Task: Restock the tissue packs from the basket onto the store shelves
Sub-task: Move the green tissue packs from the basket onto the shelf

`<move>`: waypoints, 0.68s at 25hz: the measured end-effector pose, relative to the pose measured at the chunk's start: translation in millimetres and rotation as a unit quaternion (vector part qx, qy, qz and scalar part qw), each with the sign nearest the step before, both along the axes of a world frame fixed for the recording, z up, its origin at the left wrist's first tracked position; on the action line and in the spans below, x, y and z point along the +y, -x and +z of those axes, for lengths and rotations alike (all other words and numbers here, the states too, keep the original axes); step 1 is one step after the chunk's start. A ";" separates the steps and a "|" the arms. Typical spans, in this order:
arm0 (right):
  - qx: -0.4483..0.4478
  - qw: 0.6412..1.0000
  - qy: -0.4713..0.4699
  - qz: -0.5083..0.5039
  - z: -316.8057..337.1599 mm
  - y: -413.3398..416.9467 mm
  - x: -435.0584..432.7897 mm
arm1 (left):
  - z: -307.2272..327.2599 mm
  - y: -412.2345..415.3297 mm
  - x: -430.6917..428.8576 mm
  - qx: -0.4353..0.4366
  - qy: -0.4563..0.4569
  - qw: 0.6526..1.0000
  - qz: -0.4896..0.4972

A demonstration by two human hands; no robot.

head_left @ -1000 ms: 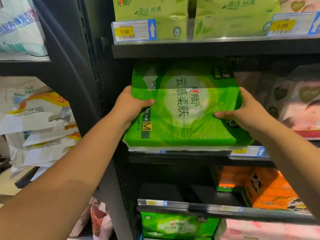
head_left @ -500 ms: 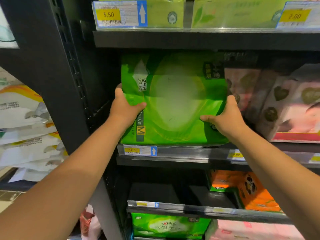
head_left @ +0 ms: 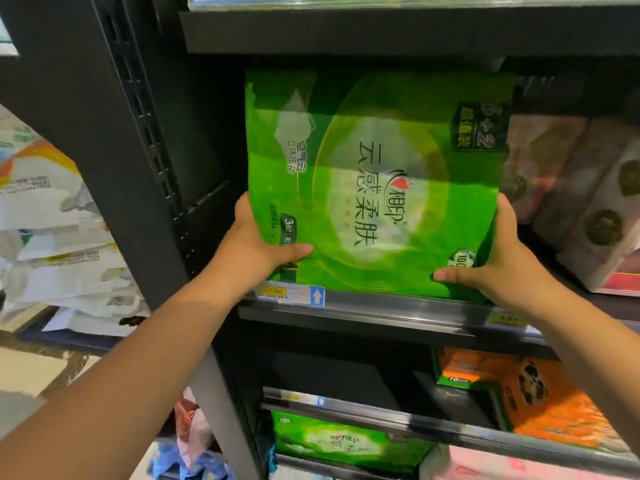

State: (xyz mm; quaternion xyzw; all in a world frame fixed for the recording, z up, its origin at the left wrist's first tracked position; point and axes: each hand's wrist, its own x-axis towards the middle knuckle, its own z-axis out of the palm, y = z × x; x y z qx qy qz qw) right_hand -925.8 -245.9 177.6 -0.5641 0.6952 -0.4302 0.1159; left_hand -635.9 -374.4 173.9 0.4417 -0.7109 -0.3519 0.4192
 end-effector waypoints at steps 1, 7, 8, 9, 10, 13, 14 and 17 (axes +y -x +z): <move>-0.004 1.000 -0.001 0.001 0.8 -1.8 -0.1 | -2.4 -0.2 0.2 -0.011 -0.002 1.000 0.000; -0.002 0.997 0.022 -0.072 -1.6 -2.0 -34.2 | 6.0 14.3 -30.6 -0.063 0.016 0.997 0.041; -0.005 0.996 0.007 -0.087 -1.9 -0.6 -44.3 | 6.0 17.8 -38.1 -0.068 0.020 0.996 0.047; 0.000 0.994 -0.021 -0.104 -1.0 0.9 -54.6 | 6.2 21.1 -44.8 -0.073 0.022 0.995 0.058; 0.024 0.991 -0.056 -0.116 0.7 2.9 -64.6 | 6.3 24.1 -51.5 -0.078 0.021 0.994 0.071; 0.111 0.971 -0.171 -0.124 8.3 3.8 -83.8 | 7.0 32.7 -69.4 -0.106 0.019 0.988 0.112; 0.126 0.966 -0.190 -0.120 7.6 3.4 -88.6 | 6.8 34.5 -74.3 -0.123 0.023 0.984 0.125; 0.112 0.967 -0.204 -0.105 0.7 6.8 -97.1 | 4.4 43.0 -76.5 -0.209 0.045 0.963 0.165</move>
